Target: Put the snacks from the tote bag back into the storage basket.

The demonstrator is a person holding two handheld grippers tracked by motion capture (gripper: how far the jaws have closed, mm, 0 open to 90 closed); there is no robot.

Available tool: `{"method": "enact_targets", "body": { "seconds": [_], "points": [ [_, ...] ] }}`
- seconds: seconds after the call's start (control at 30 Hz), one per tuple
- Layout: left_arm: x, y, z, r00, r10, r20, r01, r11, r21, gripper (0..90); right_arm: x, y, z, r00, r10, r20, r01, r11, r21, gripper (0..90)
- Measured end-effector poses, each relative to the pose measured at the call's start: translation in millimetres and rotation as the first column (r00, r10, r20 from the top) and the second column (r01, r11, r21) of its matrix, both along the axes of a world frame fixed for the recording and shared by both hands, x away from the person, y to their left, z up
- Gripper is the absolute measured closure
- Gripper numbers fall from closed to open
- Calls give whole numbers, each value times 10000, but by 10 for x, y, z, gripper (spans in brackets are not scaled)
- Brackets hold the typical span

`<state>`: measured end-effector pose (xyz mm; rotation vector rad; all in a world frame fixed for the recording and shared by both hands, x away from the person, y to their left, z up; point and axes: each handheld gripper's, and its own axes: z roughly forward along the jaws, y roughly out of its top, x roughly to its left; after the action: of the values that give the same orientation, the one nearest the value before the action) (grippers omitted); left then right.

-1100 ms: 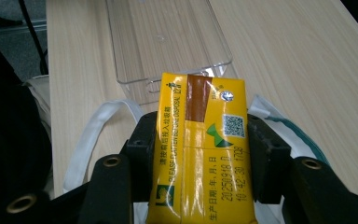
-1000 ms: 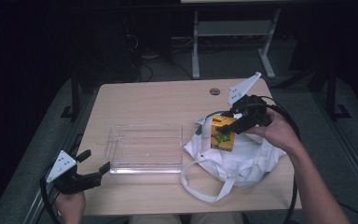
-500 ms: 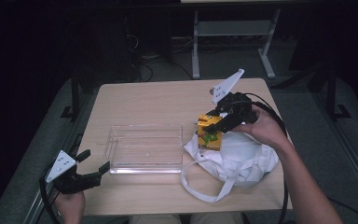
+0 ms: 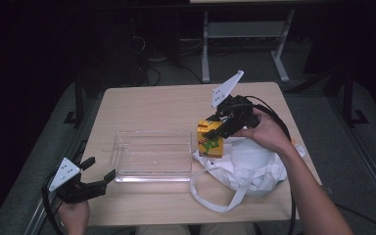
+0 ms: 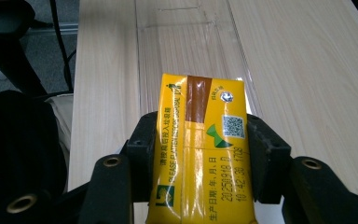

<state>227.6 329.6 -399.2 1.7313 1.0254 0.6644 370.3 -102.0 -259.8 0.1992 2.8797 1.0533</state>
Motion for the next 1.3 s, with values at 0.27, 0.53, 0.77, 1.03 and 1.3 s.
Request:
{"method": "enact_targets", "body": {
  "seconds": [0.27,0.53,0.77,1.03,1.3],
  "points": [
    [3,-7,-1,10000,3,-6,-3,10000,15,126,16,112,-9,9999,141,-40,-141,9999,-10,519],
    [2,-1,-2,10000,34,-22,-34,10000,-11,126,25,247,10,9993,360,-32,-360,9993,-54,519],
    [5,-5,-3,10000,29,-60,-28,10000,42,126,33,365,8,9985,548,-58,-548,9985,-85,519],
    [8,-6,-6,10000,22,-62,-22,10000,5,126,44,475,-12,9973,739,-45,-739,9972,-99,519],
    [13,-4,-8,10000,12,-65,-12,10000,17,126,61,615,-42,9957,916,-139,-918,9957,-104,519]
  ]
}}
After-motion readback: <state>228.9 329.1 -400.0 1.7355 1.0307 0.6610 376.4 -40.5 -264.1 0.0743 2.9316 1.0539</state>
